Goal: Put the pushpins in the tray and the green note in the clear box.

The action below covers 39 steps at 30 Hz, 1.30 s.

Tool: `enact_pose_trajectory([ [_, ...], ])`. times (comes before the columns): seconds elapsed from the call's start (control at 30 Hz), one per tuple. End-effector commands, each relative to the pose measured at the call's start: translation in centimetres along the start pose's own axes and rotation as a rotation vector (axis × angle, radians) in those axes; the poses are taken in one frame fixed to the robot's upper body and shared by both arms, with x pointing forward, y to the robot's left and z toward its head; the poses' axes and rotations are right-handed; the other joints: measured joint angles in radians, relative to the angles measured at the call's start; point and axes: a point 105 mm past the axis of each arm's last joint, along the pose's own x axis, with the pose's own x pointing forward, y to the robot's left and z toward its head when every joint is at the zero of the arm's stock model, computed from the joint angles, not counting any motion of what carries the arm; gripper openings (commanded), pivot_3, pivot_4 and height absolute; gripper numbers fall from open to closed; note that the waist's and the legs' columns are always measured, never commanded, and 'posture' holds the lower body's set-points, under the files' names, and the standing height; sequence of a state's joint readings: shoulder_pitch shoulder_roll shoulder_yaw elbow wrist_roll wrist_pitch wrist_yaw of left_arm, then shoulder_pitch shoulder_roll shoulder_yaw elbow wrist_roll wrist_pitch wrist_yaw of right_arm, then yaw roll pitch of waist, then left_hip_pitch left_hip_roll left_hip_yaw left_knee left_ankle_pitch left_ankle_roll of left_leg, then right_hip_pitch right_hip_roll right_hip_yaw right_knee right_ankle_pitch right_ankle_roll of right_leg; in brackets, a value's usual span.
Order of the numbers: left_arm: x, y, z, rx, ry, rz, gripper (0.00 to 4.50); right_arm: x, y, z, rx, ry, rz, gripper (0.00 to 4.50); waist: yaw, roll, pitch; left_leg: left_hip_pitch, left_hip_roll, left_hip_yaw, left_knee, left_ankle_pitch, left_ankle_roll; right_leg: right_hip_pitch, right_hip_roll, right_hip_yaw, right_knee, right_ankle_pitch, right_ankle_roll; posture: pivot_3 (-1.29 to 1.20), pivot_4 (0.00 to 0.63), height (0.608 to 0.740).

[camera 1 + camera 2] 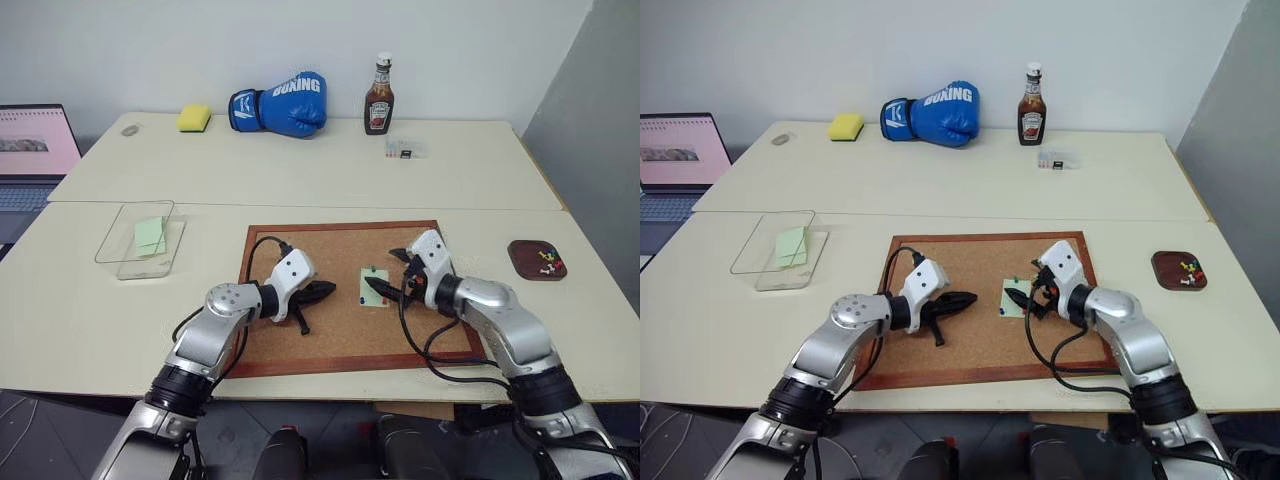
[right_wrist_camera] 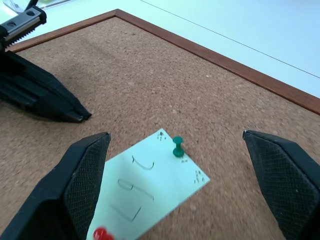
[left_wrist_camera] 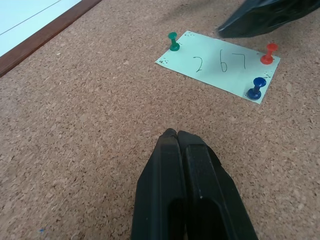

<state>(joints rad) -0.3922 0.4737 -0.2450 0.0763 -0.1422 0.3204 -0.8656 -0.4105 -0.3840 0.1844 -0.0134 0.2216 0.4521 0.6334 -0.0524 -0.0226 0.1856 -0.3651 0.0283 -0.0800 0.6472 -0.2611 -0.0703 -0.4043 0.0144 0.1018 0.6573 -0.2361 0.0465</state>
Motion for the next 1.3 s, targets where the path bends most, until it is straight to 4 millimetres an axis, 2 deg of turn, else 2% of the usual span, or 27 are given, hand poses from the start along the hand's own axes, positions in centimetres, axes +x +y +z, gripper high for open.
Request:
enact_pose_trajectory([
  [0.03, -0.1, -1.6, -1.5, -0.026, 0.063, -0.087, 0.00, 0.7, 0.0, 1.1, -0.036, -0.036, 0.025, 4.14, -0.002, 0.000, 0.000, 0.000, 0.000, 0.000, 0.000, 0.000, 0.000, 0.000, 0.000, 0.000, 0.000, 0.000, 0.000, 0.00, 0.150, 0.740],
  [0.33, -0.2, -1.3, -1.7, -0.009, 0.078, -0.086, 0.00, 1.7, 0.4, 0.0, -0.042, -0.003, 0.063, 2.40, -0.004, 0.000, 0.000, -0.001, 0.000, 0.000, -0.003, 0.000, 0.000, -0.001, 0.000, -0.001, 0.000, -0.001, 0.003, 0.00, 0.150, 0.740],
  [0.53, -0.4, -0.4, -1.3, -0.014, 0.068, -0.062, 0.00, 1.9, 0.1, 0.3, -0.036, -0.013, 0.060, 1.16, -0.006, 0.000, 0.000, -0.001, 0.000, 0.000, -0.003, 0.000, 0.000, -0.001, 0.000, -0.001, 0.000, -0.001, 0.003, 0.00, 0.150, 0.740],
  [0.7, -0.3, -0.6, -1.5, -0.015, 0.078, -0.067, 0.00, 1.9, -0.2, 0.6, -0.023, -0.027, 0.053, 0.01, -0.006, 0.000, 0.000, -0.001, 0.000, 0.000, -0.003, 0.000, 0.000, -0.001, 0.000, -0.001, 0.000, -0.001, 0.003, 0.00, 0.150, 0.740],
  [0.9, -0.4, -1.0, -2.0, -0.022, 0.110, -0.081, 0.00, 1.4, 0.3, 1.2, -0.016, -0.047, 0.078, 0.01, -0.006, 0.000, 0.000, -0.001, 0.000, 0.000, -0.003, -0.001, 0.000, -0.002, 0.000, -0.001, 0.000, -0.001, 0.003, 0.00, 0.150, 0.740],
  [1.03, -0.6, -1.5, -2.6, -0.019, 0.151, -0.108, 0.00, 0.7, 0.9, 3.0, -0.007, -0.107, 0.107, 0.01, -0.006, 0.000, 0.000, -0.001, 0.000, 0.000, -0.004, -0.001, 0.000, -0.002, 0.000, -0.001, 0.000, -0.001, 0.003, 0.00, 0.150, 0.740],
  [1.17, -0.6, -1.8, -3.0, -0.023, 0.176, -0.127, 0.00, 0.0, 0.5, 4.5, 0.001, -0.151, 0.079, 0.01, -0.007, 0.000, 0.000, -0.002, 0.000, 0.000, -0.004, -0.001, 0.000, -0.003, 0.000, -0.001, 0.000, -0.002, 0.003, 0.00, 0.150, 0.740],
  [1.3, -0.5, -1.8, -3.4, -0.018, 0.191, -0.127, 0.00, -0.9, -0.2, 5.1, 0.010, -0.170, 0.037, 0.01, -0.009, 0.000, 0.000, -0.001, 0.000, 0.000, -0.004, -0.001, 0.000, -0.002, 0.000, -0.001, 0.000, -0.002, 0.002, 0.00, 0.150, 0.740],
])
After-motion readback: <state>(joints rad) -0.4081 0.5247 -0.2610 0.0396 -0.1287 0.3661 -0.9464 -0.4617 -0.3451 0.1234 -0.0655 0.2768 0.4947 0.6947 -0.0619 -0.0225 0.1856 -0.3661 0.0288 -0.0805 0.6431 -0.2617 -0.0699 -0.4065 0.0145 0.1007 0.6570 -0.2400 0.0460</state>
